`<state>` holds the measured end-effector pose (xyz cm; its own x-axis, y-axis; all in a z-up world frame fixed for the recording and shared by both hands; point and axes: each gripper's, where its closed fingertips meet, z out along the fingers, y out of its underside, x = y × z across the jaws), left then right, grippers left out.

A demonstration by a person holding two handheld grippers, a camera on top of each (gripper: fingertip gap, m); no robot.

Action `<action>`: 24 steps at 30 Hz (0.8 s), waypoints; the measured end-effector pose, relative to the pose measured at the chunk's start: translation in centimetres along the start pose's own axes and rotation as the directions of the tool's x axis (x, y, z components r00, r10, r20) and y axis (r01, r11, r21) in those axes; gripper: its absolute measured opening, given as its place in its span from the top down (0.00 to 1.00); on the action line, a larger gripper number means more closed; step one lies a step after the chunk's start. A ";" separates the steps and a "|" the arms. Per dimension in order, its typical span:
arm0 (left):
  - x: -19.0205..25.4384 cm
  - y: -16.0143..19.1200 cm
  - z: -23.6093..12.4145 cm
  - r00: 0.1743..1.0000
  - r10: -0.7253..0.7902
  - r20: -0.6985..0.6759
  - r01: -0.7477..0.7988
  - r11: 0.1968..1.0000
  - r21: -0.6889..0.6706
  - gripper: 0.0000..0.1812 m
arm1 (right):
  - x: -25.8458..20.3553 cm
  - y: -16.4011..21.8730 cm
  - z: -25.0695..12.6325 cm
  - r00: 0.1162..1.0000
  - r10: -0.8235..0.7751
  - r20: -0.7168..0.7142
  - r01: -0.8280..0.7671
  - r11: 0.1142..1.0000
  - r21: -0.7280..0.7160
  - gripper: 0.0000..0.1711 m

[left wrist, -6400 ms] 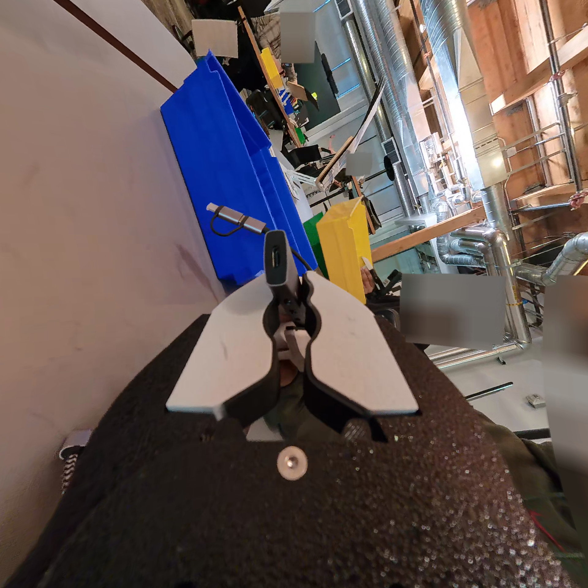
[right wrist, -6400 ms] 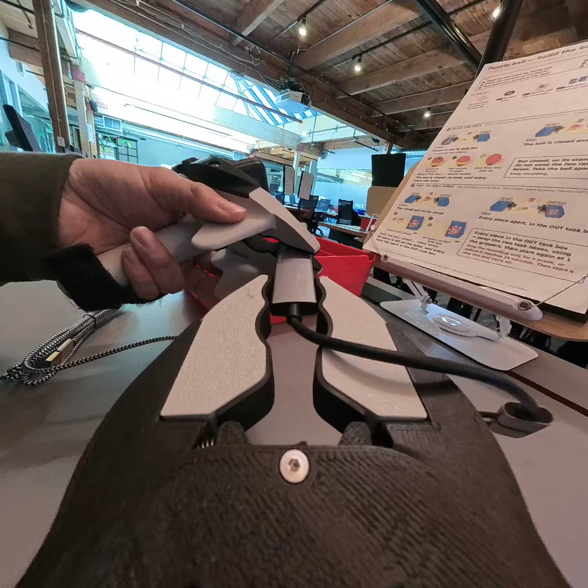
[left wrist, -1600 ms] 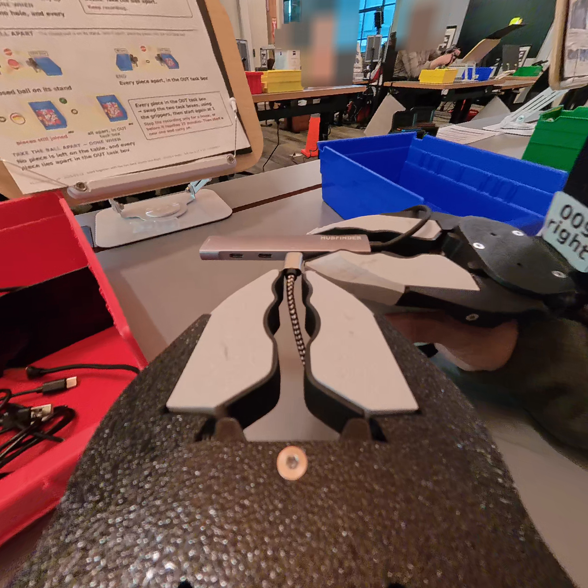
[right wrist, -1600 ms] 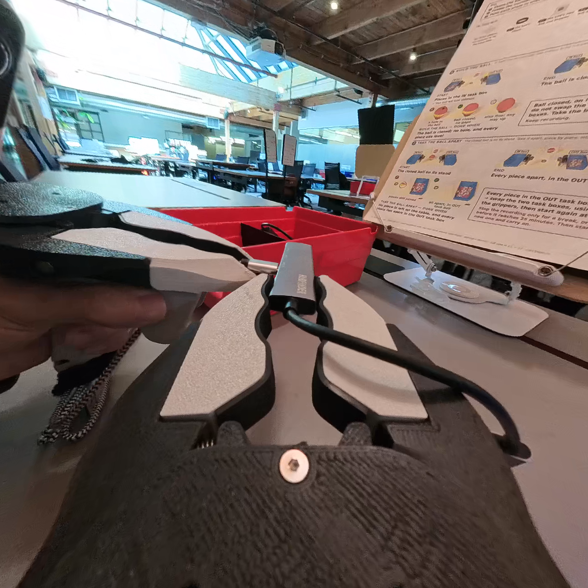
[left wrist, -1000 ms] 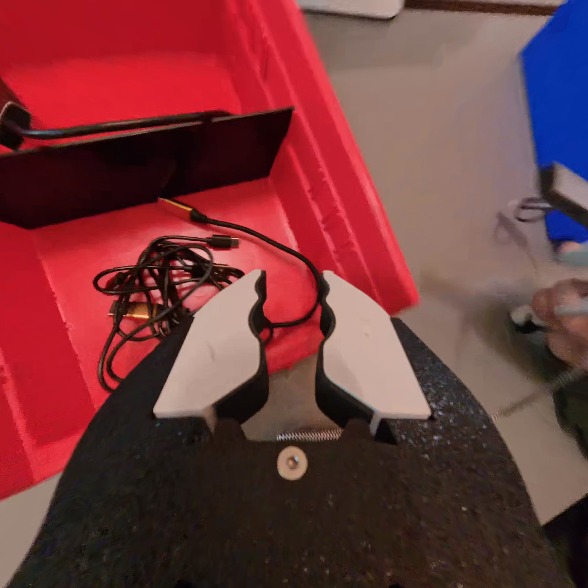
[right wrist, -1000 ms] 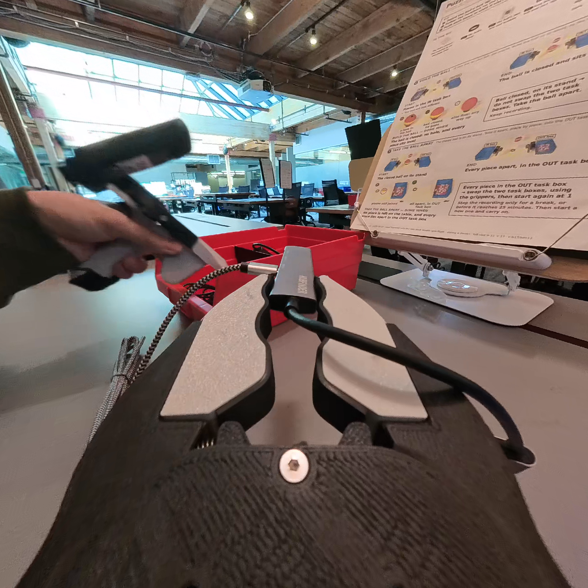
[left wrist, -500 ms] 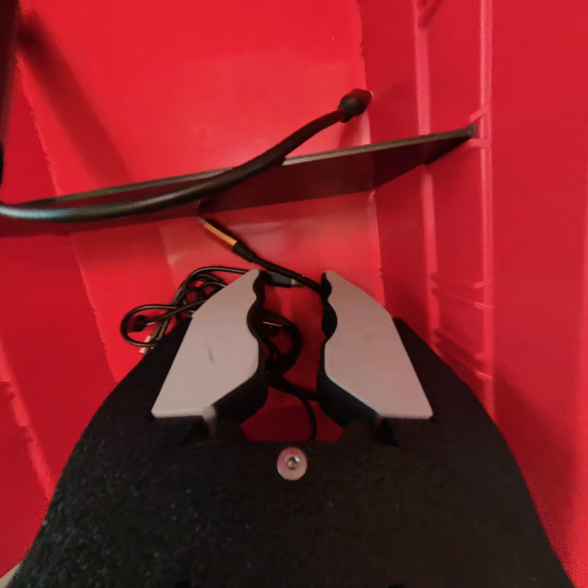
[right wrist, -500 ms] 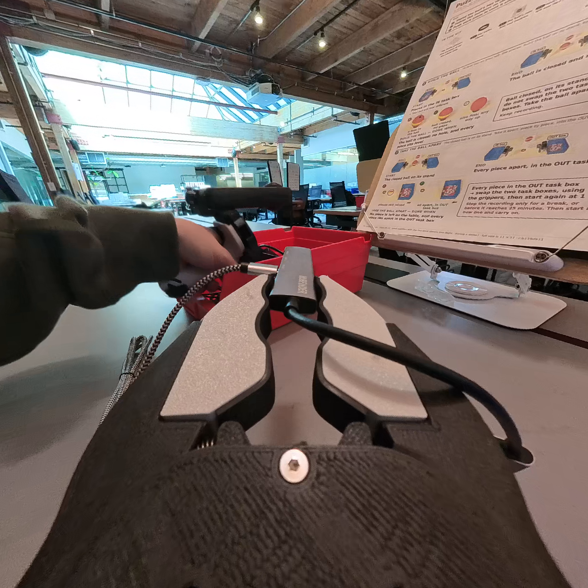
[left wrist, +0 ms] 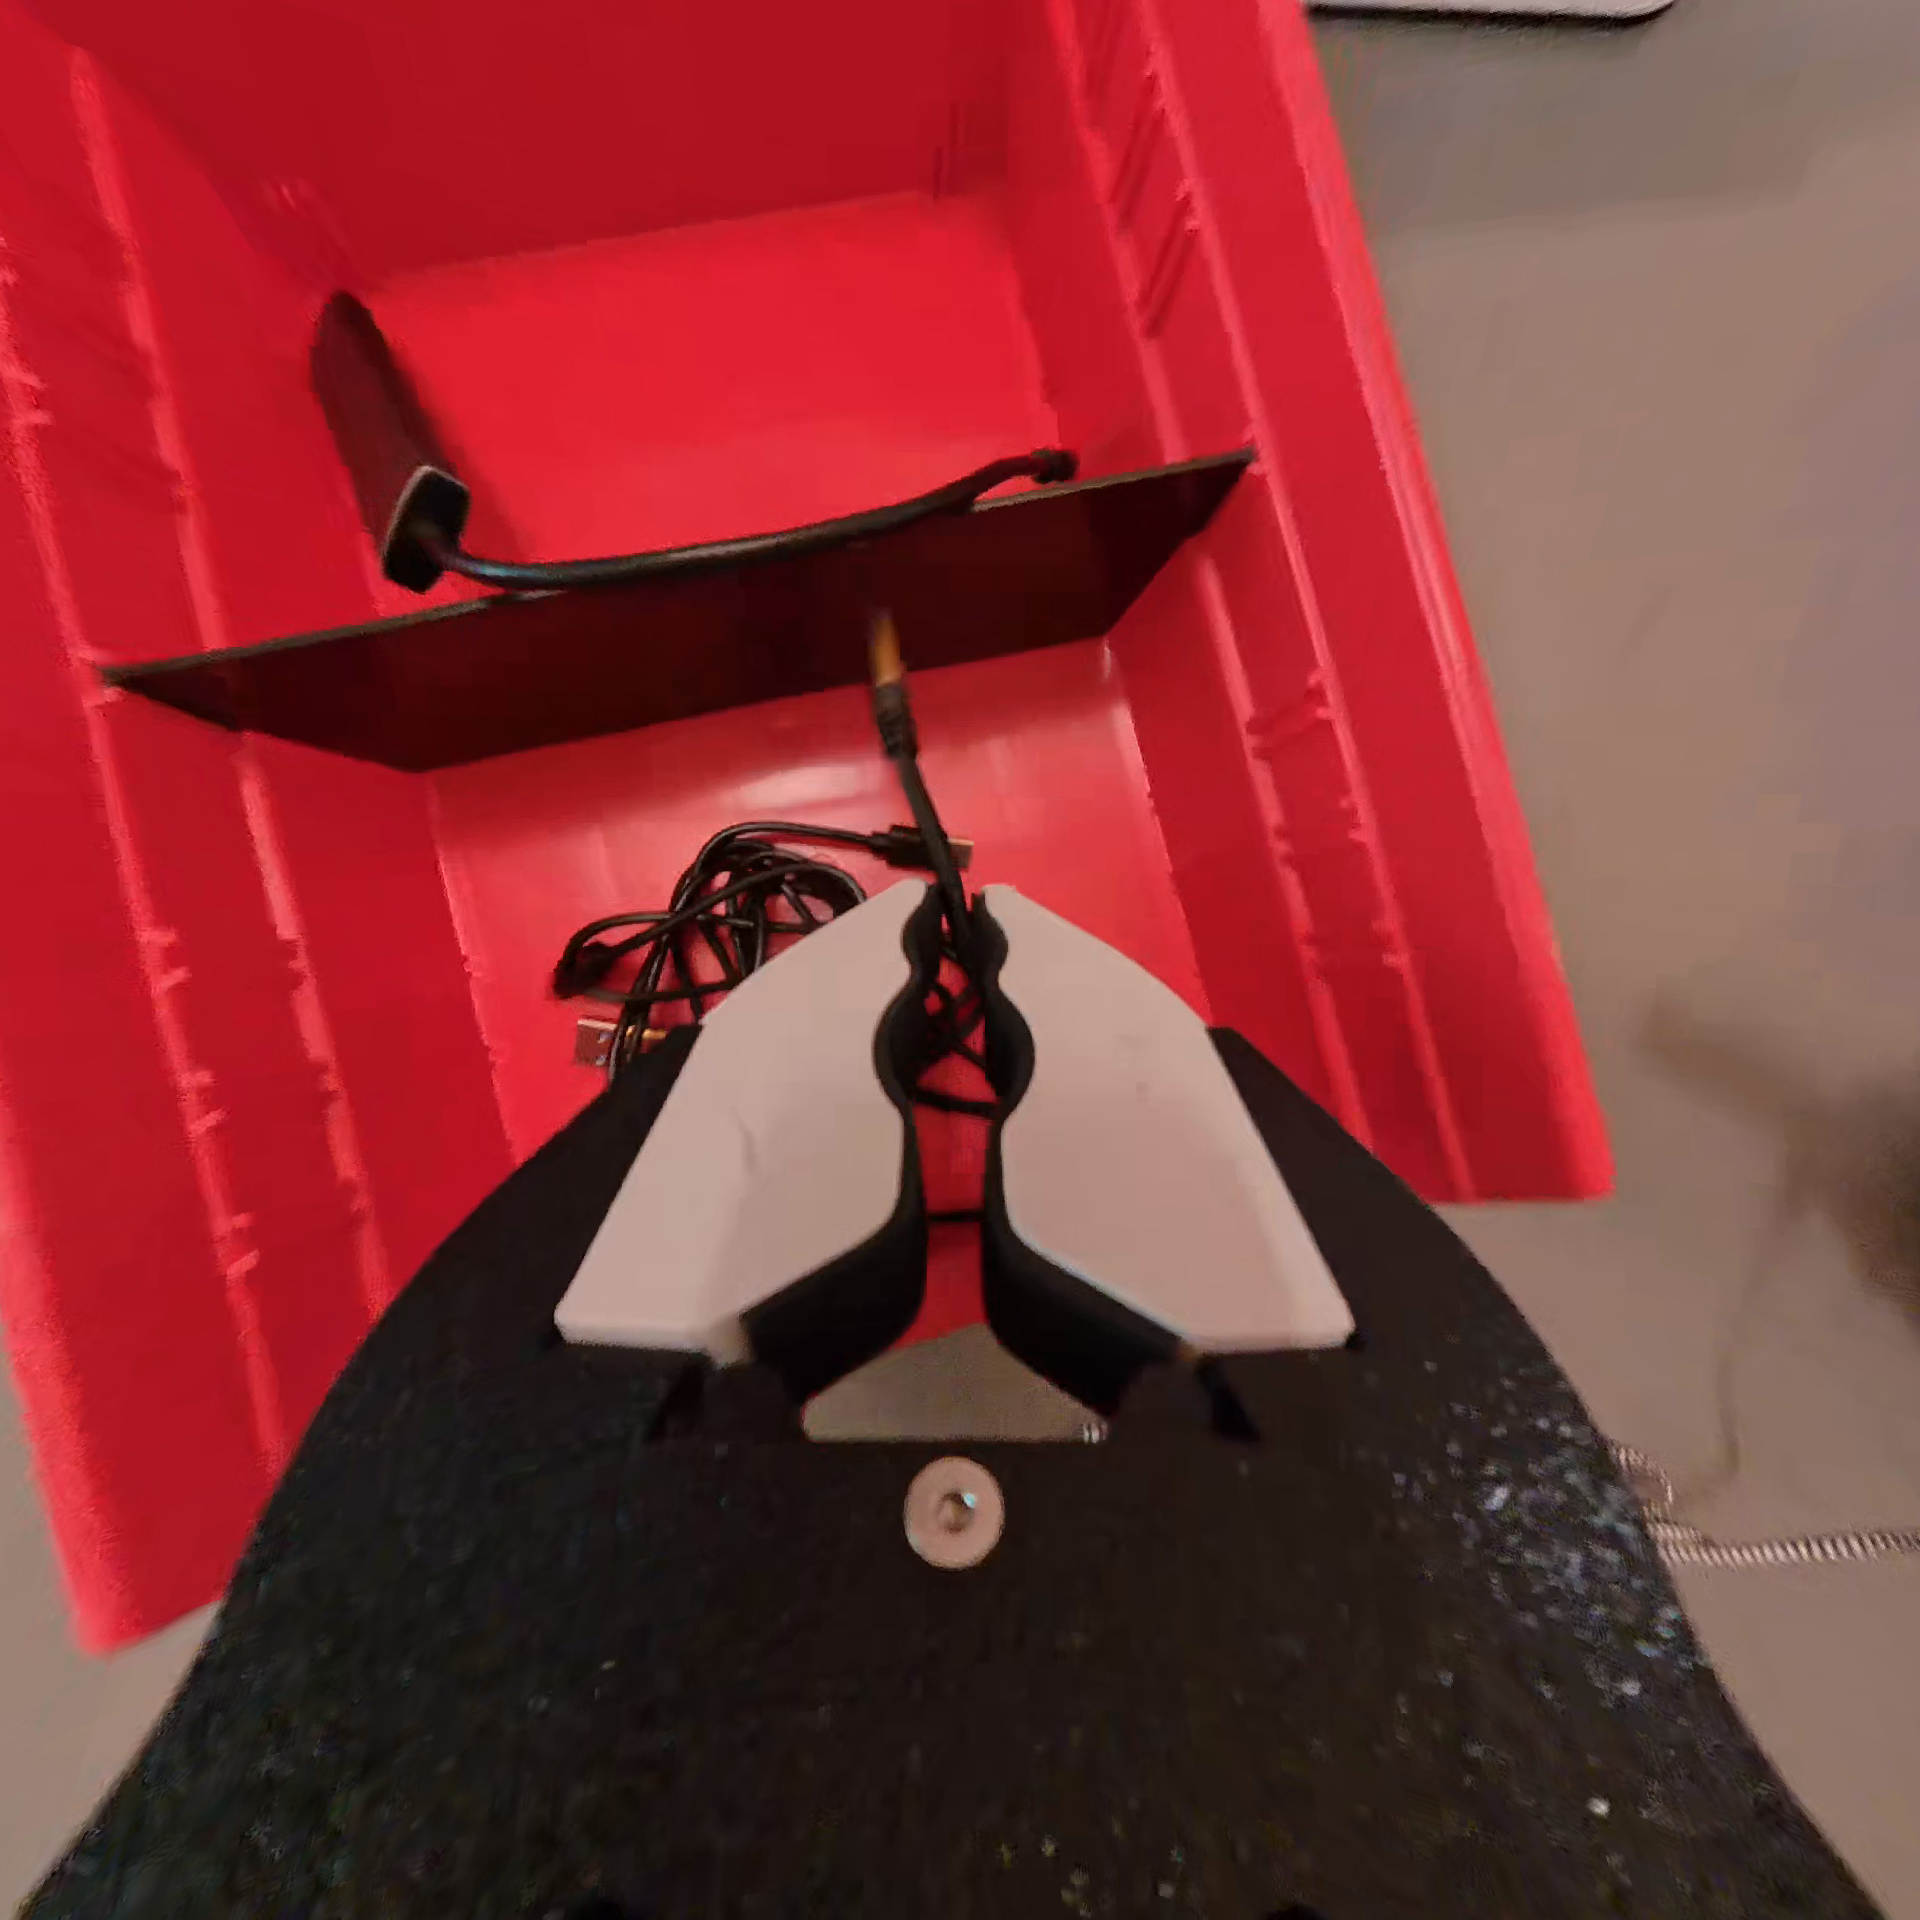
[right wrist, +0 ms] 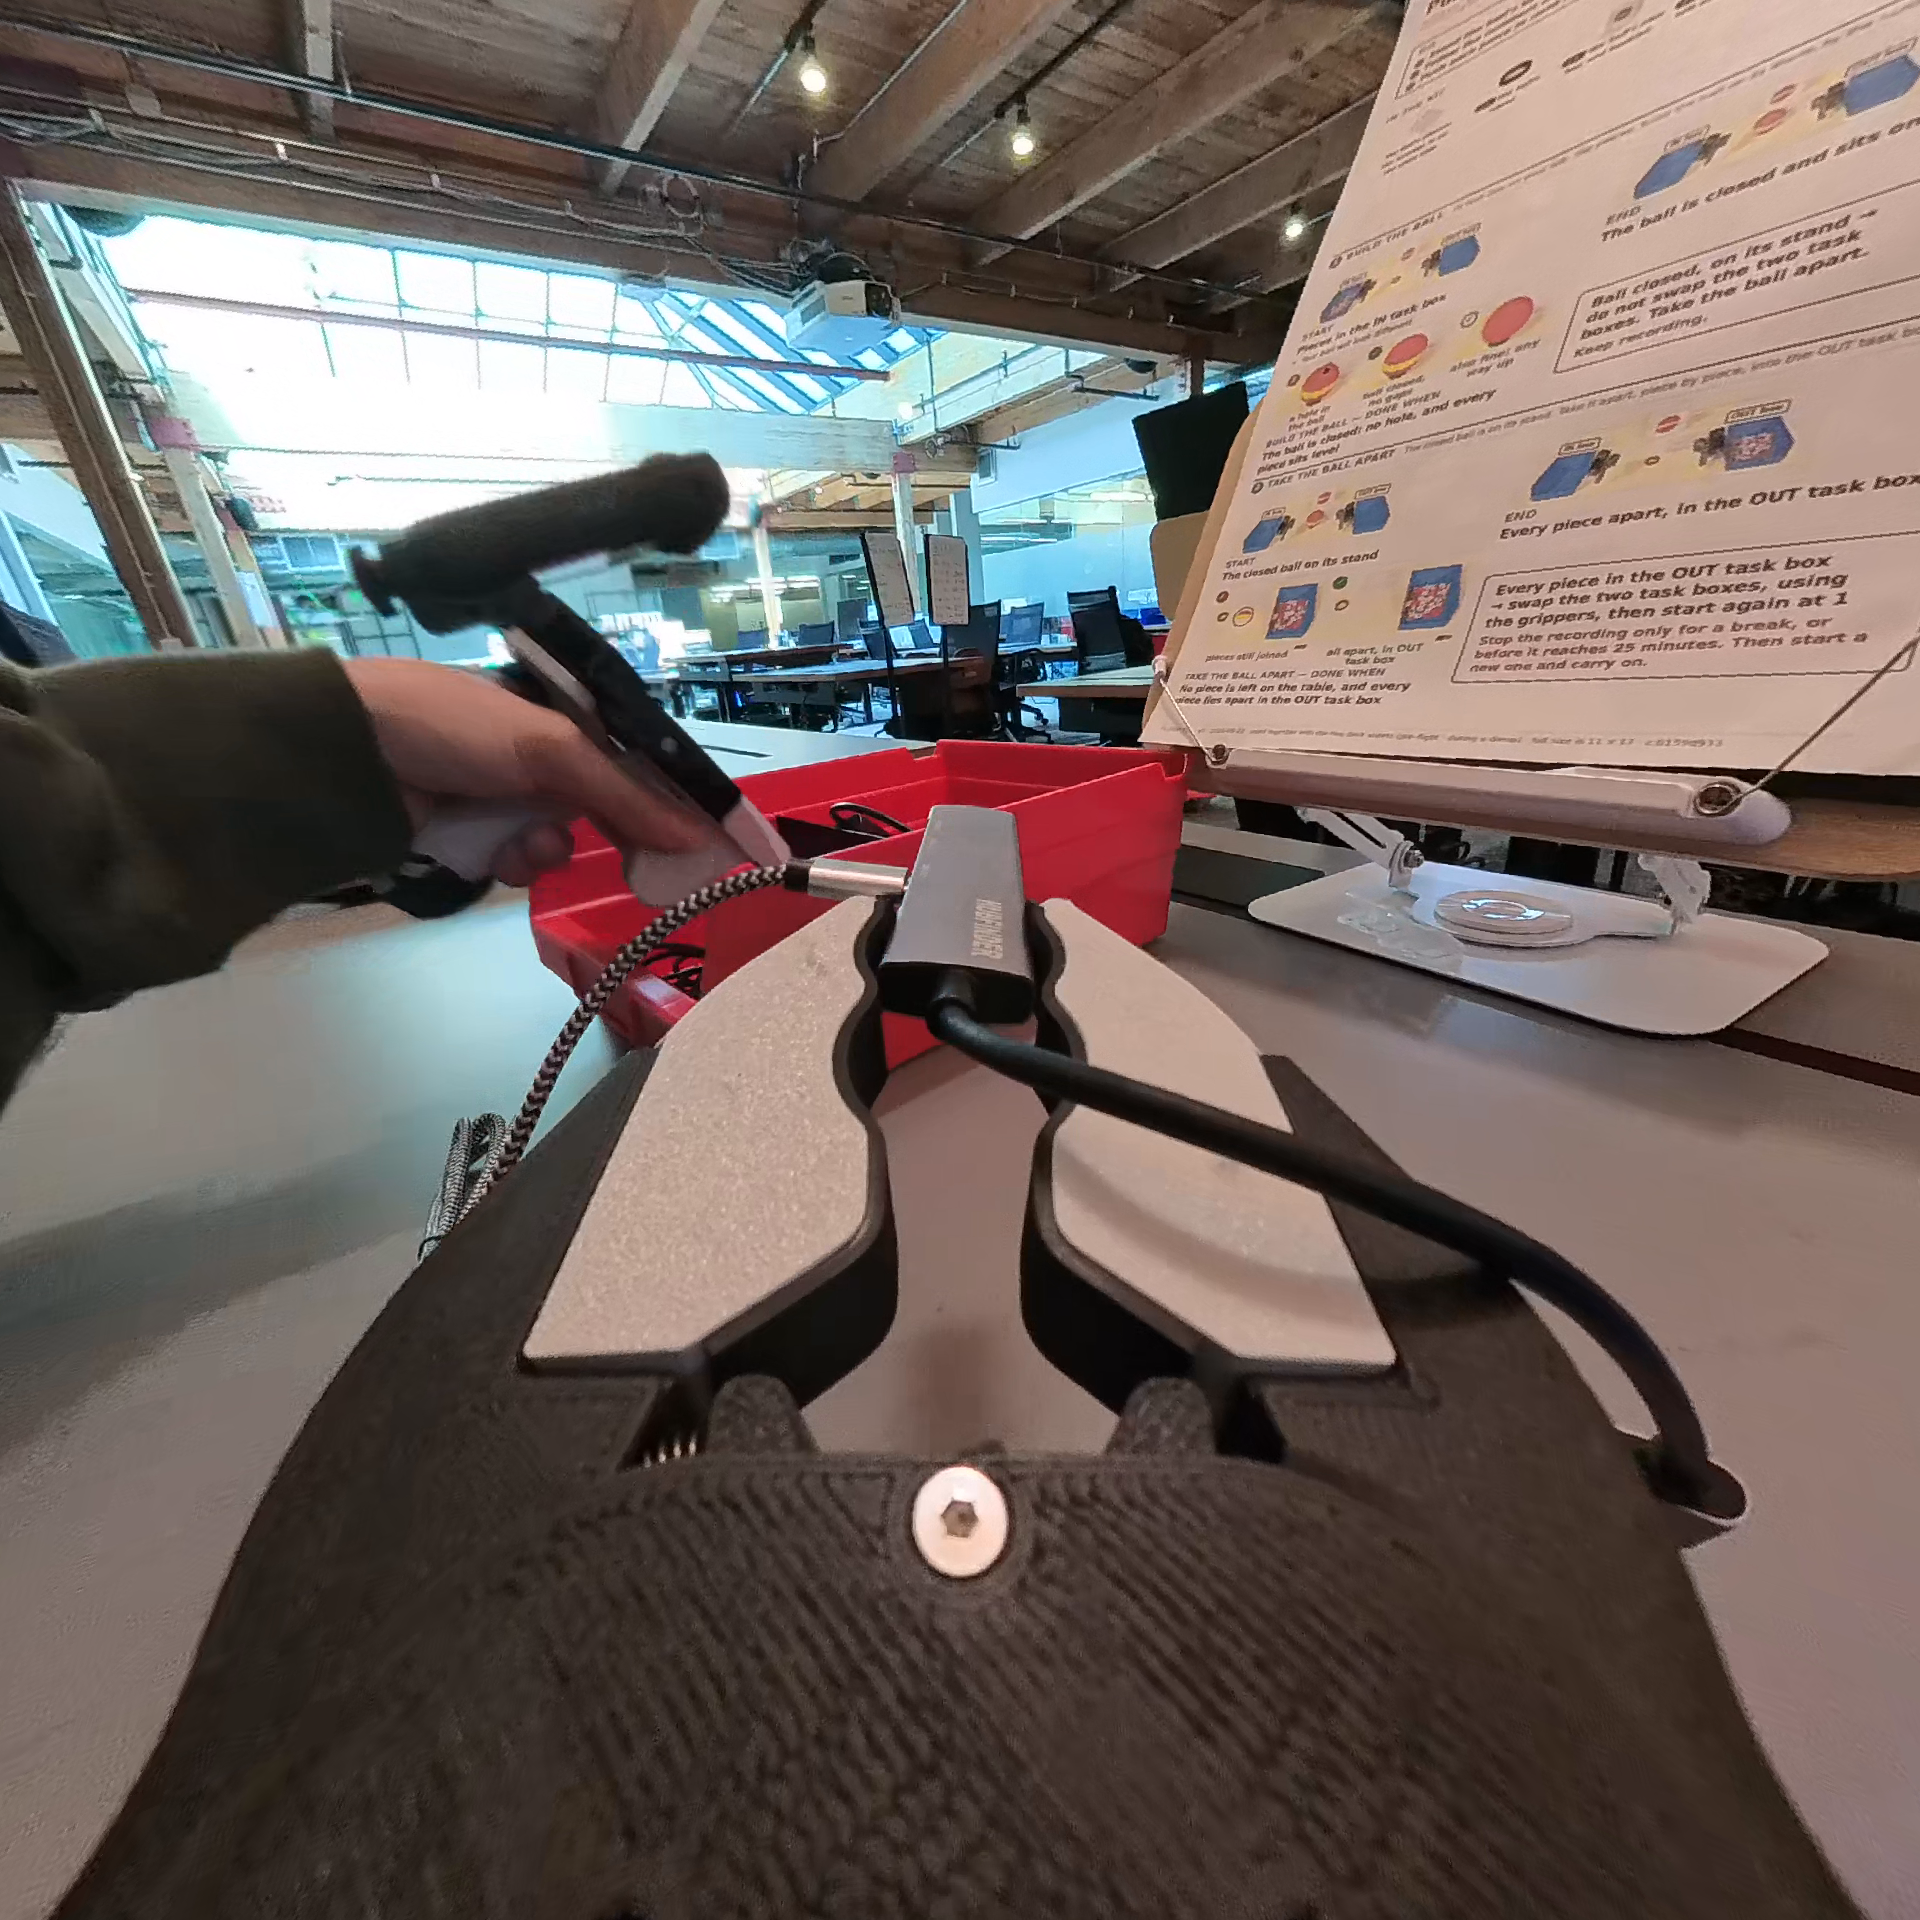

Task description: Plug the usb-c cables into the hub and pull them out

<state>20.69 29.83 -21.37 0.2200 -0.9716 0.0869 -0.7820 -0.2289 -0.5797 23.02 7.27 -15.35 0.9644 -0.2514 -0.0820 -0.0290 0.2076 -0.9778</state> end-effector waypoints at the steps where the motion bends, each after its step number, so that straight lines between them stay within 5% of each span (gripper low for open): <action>1: 0.0 -0.1 -0.9 1.000 0.013 -0.001 -0.013 1.000 0.018 0.98 | 0.0 0.0 0.0 1.000 -0.005 0.000 0.005 1.000 -0.002 0.86; 5: 1.6 -1.8 -5.5 0.978 0.208 -0.026 -0.200 0.963 0.182 0.98 | -0.1 0.0 0.1 1.000 -0.014 0.003 0.014 1.000 -0.002 0.86; 14: 7.2 -5.8 -16.0 0.842 0.539 0.021 -0.463 0.704 0.538 0.98 | 0.3 0.0 0.1 1.000 0.005 0.005 -0.005 1.000 -0.002 0.86; 19: 8.4 -6.7 -19.6 0.830 0.540 0.140 -0.501 0.609 0.615 0.98 | 0.6 0.0 0.1 1.000 0.027 0.005 -0.027 1.000 0.003 0.86; 24: 8.0 -9.9 -28.9 0.877 0.356 0.323 -0.455 0.401 0.795 0.98 | 0.6 -0.1 0.0 0.999 0.030 0.010 -0.030 1.000 0.007 0.86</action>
<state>13.32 22.59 8.51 0.1023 -0.9143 -0.3919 0.0498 0.3982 -0.9160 23.56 7.14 -15.30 0.9656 -0.2358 -0.1097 -0.0566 0.2213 -0.9736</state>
